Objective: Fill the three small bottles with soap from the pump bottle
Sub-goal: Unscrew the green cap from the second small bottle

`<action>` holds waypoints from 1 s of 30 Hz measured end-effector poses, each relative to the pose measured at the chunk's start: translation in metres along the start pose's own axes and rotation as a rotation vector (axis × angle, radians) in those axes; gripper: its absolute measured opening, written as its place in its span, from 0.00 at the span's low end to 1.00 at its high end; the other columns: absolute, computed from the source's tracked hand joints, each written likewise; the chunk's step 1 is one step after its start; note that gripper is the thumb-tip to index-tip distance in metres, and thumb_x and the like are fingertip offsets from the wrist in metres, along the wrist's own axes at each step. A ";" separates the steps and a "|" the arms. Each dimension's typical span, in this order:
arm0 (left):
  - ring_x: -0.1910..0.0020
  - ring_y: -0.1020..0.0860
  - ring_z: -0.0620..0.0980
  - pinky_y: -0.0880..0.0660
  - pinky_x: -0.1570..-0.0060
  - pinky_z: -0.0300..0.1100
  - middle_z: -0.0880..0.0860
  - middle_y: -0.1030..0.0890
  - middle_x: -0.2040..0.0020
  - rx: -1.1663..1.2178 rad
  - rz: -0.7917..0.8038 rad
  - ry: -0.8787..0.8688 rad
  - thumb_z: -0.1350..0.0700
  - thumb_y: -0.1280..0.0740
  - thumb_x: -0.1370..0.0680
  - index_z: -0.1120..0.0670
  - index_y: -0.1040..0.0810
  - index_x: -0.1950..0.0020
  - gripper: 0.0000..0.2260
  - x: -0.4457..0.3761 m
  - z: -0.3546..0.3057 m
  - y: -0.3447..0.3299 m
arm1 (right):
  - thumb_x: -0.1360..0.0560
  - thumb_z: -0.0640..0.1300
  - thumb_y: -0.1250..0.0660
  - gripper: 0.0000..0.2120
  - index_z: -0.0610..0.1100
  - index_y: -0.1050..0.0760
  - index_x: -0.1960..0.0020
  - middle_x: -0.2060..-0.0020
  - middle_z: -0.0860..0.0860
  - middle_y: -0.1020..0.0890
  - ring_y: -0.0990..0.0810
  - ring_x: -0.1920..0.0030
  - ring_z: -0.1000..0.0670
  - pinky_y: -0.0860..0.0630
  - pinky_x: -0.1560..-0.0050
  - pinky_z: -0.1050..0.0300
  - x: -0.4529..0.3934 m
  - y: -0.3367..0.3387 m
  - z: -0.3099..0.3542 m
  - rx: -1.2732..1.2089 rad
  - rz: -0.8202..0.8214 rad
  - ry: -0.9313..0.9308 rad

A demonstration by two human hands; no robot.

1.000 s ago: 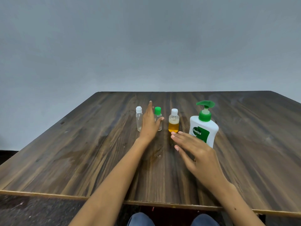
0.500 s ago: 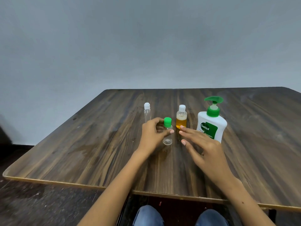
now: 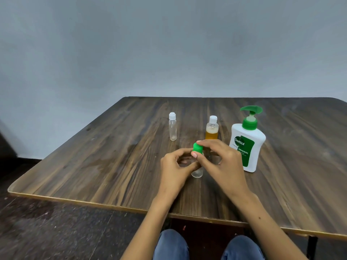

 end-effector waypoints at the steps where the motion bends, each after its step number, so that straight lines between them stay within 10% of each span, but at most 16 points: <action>1: 0.54 0.16 0.41 0.21 0.51 0.35 0.46 0.14 0.56 -0.004 -0.004 -0.004 0.62 0.25 0.30 0.52 0.16 0.48 0.12 0.001 0.001 0.000 | 0.28 0.49 0.26 0.11 0.46 0.19 0.48 0.52 0.56 0.17 0.19 0.51 0.56 0.21 0.52 0.53 -0.002 -0.001 -0.001 -0.003 -0.006 -0.015; 7: 0.54 0.16 0.45 0.19 0.49 0.50 0.48 0.14 0.57 0.015 0.003 0.016 0.58 0.23 0.30 0.52 0.15 0.47 0.12 0.001 0.008 0.000 | 0.33 0.49 0.22 0.12 0.48 0.22 0.56 0.61 0.57 0.18 0.19 0.59 0.55 0.21 0.59 0.55 -0.012 -0.009 -0.004 -0.049 -0.027 -0.127; 15: 0.55 0.16 0.44 0.19 0.49 0.45 0.47 0.14 0.57 0.038 -0.002 0.015 0.58 0.21 0.33 0.51 0.16 0.49 0.14 -0.001 0.011 -0.001 | 0.34 0.39 0.21 0.10 0.42 0.18 0.56 0.64 0.54 0.17 0.17 0.64 0.54 0.19 0.72 0.53 -0.017 -0.007 -0.011 -0.253 0.047 -0.198; 25: 0.50 0.16 0.43 0.21 0.47 0.41 0.46 0.14 0.52 0.059 0.057 -0.004 0.55 0.22 0.31 0.52 0.16 0.43 0.16 0.001 0.008 -0.002 | 0.26 0.36 0.29 0.11 0.41 0.18 0.44 0.46 0.53 0.16 0.19 0.42 0.54 0.23 0.40 0.52 -0.017 -0.002 -0.016 -0.313 0.291 -0.112; 30: 0.52 0.16 0.44 0.21 0.48 0.41 0.46 0.14 0.54 0.061 0.031 0.008 0.57 0.22 0.32 0.50 0.15 0.47 0.14 0.001 0.010 -0.001 | 0.32 0.47 0.23 0.12 0.44 0.18 0.51 0.52 0.54 0.18 0.18 0.51 0.53 0.19 0.53 0.52 -0.020 0.005 -0.007 -0.130 0.126 -0.020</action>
Point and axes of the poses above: each hand's wrist, its own x-axis away from the middle knuckle, its own y-axis out of the back of the hand, z = x × y, the point moved 5 cm from there along -x, towards the middle knuckle
